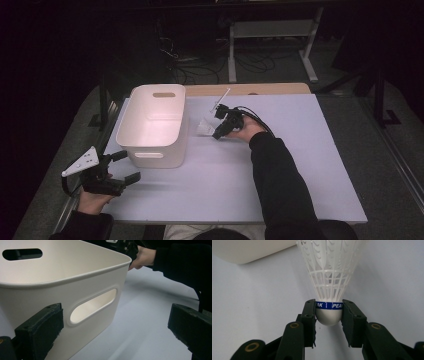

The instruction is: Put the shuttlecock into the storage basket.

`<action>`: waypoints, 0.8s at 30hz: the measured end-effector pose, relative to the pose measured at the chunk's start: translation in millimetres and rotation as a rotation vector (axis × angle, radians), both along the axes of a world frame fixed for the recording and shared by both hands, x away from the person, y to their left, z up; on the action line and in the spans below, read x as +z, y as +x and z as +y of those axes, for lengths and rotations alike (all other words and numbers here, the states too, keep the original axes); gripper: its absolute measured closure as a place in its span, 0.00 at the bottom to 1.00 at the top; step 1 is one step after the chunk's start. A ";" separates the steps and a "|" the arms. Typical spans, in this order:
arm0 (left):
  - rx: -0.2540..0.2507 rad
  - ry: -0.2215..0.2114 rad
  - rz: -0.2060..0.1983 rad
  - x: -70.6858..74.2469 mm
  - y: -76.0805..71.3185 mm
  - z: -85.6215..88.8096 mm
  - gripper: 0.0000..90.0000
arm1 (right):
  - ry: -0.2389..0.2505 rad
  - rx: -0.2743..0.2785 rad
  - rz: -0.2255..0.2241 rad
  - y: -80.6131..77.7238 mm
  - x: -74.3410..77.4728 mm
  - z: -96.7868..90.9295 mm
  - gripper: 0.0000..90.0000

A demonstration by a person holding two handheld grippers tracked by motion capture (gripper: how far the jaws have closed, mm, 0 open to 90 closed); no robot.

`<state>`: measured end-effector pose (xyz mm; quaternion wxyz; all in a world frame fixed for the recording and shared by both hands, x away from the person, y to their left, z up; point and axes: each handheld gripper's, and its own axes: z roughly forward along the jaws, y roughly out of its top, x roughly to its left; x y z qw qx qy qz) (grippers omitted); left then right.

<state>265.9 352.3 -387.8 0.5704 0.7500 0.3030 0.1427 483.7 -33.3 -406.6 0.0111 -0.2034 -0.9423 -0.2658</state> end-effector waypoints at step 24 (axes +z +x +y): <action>0.002 0.000 0.001 0.0 0.2 -0.3 0.00 | 0.045 -0.003 -0.056 -16.3 44.7 -15.5 0.71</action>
